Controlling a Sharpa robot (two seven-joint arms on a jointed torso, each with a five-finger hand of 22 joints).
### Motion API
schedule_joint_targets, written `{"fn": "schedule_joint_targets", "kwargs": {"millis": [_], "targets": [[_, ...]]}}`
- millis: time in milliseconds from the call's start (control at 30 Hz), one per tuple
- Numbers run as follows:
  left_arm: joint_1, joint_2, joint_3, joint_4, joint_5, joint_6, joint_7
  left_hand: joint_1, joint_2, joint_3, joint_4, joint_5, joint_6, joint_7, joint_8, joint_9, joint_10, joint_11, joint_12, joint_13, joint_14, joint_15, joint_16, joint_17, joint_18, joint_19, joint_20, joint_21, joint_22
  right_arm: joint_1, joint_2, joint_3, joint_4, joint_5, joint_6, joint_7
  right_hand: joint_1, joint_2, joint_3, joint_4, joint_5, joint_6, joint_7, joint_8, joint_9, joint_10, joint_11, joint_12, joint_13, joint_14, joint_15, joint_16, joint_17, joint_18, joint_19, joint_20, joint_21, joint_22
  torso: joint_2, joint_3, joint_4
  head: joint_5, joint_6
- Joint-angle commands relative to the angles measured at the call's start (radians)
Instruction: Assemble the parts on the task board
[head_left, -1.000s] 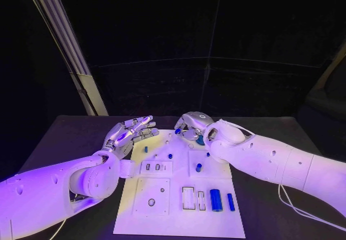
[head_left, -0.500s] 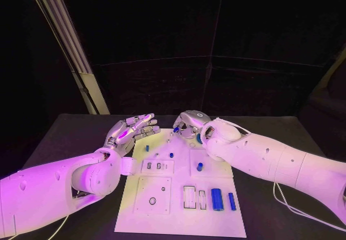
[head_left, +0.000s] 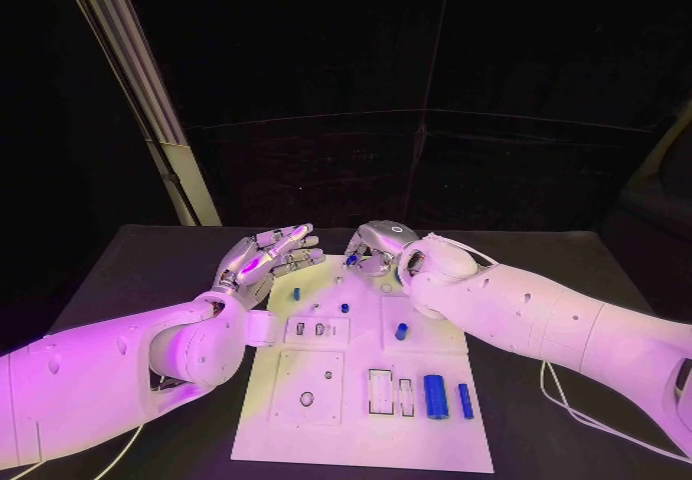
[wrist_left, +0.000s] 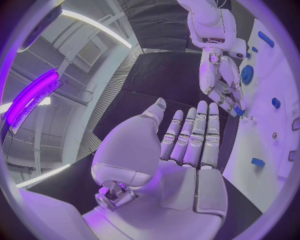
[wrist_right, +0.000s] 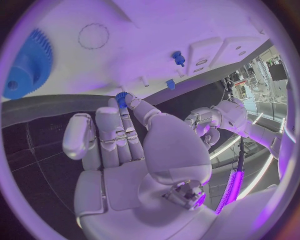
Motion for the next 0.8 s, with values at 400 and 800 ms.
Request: {"fn": "schedule_joint_targets", "kwargs": {"millis": [400,800], "targets": [[0.006,0.002,0.001,0.000,0.001,0.013,0.010,0.001,0.005,0.002,-0.002,-0.002,0.003,0.057,-0.003,0.000,-0.007,0.000,0.003,-0.001,0.007,0.003,0.007,-0.001,0.012,0.008,0.002,-0.002,-0.001,0.003,0.026,0.000,-0.024,-0.006,0.013,0.006,-0.003,-0.020,0.006,0.012,0.006,-0.006,0.006,0.003,0.000,-0.007,0.004,-0.002,0.000,-0.006,0.004,0.008,-0.001,-0.017,-0.005,0.001,0.006,0.001,0.004,-0.0012,-0.0004,0.001,-0.002],[0.008,0.003,0.001,0.000,0.001,0.014,0.008,0.001,0.005,0.002,-0.002,-0.002,0.003,0.057,-0.003,0.000,-0.007,0.000,0.003,-0.001,0.007,0.003,0.007,-0.001,0.012,0.008,0.002,-0.002,-0.001,0.003,0.039,0.000,-0.031,-0.007,0.017,0.008,-0.005,-0.024,0.009,0.016,0.005,-0.008,0.006,0.003,0.000,-0.010,0.005,-0.003,0.000,-0.007,0.005,0.008,-0.003,-0.017,-0.007,0.001,0.006,-0.001,0.006,-0.0010,0.0004,0.005,-0.010]]}}
